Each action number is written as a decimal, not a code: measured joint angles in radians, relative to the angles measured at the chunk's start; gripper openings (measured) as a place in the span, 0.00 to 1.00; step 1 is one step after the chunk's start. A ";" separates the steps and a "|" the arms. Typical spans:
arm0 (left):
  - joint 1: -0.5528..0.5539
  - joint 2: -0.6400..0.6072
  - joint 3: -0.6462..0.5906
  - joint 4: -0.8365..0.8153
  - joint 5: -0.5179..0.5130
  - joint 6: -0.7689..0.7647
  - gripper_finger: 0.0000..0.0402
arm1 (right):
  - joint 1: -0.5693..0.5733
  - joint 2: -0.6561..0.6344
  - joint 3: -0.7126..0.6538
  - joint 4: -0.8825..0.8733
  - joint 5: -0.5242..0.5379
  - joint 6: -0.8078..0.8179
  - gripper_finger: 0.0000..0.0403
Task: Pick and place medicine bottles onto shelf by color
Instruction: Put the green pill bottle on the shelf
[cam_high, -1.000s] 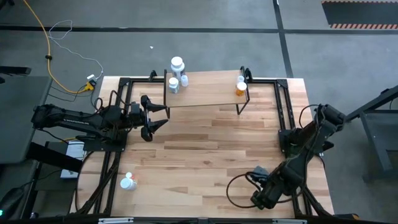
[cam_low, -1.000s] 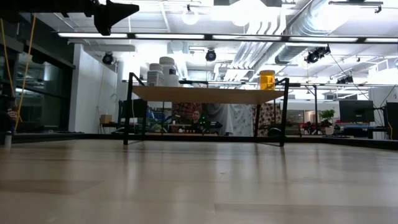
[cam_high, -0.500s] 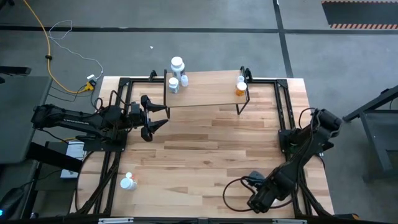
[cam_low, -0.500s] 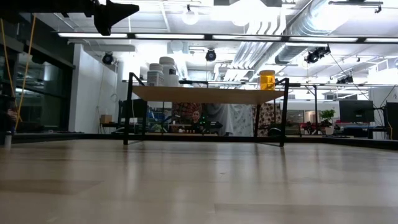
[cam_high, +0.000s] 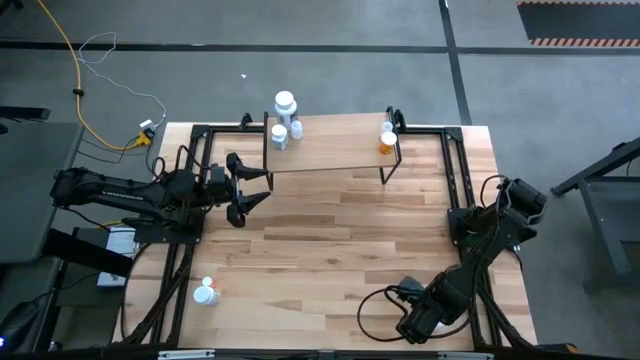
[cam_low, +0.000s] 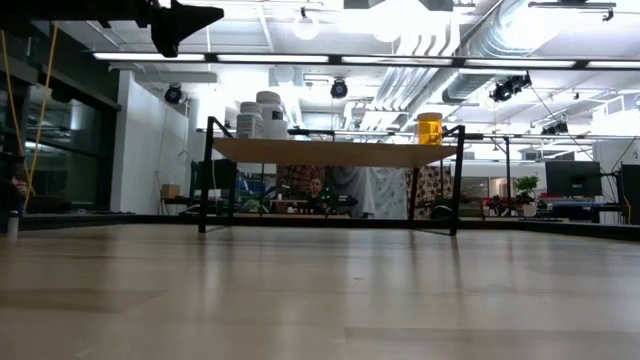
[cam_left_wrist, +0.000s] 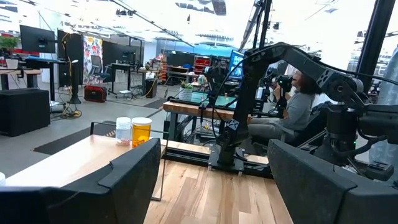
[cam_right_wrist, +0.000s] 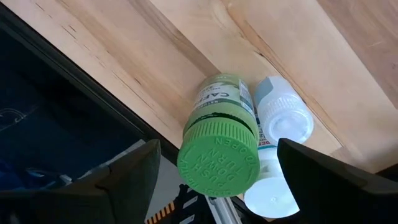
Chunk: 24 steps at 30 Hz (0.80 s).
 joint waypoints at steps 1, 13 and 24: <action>0.000 0.000 0.000 0.000 0.000 0.000 0.71 | 0.000 0.000 0.000 0.000 0.000 -0.005 0.78; 0.000 0.000 0.000 0.000 0.000 0.000 0.71 | 0.000 0.025 -0.001 -0.035 -0.050 0.016 0.77; 0.000 0.000 0.000 0.000 0.000 0.000 0.71 | -0.002 0.027 -0.001 -0.031 -0.042 -0.007 0.59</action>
